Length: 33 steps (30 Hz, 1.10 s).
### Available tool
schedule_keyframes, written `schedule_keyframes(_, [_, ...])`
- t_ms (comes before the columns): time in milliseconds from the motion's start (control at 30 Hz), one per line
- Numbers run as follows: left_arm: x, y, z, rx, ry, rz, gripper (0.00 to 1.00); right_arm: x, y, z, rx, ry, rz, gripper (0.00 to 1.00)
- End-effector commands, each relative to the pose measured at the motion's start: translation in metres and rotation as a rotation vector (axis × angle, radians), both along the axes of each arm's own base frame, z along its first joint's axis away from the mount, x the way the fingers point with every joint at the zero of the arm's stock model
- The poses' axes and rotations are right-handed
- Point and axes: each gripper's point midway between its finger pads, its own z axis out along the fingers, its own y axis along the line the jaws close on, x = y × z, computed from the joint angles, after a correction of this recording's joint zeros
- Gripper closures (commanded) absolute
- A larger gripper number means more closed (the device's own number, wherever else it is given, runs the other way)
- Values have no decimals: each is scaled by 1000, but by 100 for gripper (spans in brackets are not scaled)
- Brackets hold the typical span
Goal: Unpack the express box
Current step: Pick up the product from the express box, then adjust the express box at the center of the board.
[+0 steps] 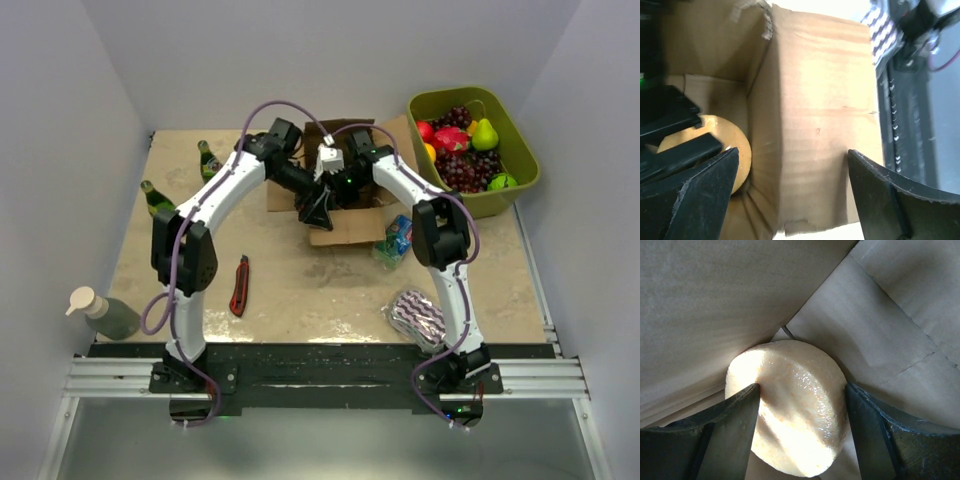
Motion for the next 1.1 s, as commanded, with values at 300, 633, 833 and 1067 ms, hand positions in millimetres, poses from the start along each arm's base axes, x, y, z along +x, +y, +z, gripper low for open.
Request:
schedule_keyframes(300, [-10, 14, -81, 391, -432, 12, 56, -16, 9, -21, -13, 44, 82, 30])
schedule_keyframes(633, [1, 28, -61, 394, -701, -33, 100, -35, -17, -7, -130, -266, 645, 21])
schedule_keyframes(833, [6, 36, -56, 418, -777, -28, 100, -66, -32, -27, -223, -187, 851, 20])
schedule_keyframes(1067, [18, 50, -55, 452, -854, 86, 100, -151, -64, -50, -194, 147, 961, 23])
